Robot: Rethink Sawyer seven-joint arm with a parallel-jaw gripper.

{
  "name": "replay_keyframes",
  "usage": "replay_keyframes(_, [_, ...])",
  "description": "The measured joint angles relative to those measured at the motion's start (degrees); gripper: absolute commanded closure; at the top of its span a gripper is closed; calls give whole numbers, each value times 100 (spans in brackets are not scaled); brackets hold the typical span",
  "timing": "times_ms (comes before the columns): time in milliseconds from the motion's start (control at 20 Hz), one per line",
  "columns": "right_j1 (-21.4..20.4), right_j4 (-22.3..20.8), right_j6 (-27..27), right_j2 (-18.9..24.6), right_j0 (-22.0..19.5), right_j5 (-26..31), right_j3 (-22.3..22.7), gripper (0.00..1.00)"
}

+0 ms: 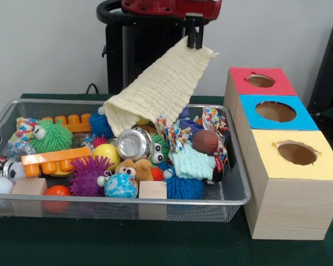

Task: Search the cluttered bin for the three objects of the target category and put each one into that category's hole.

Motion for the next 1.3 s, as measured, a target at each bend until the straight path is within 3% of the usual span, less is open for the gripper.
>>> replay_keyframes(700, [-653,-4,0,-426,433,1666,-547,100])
replay_keyframes(1300, [-762,59,0,-494,438,1882,-900,100])
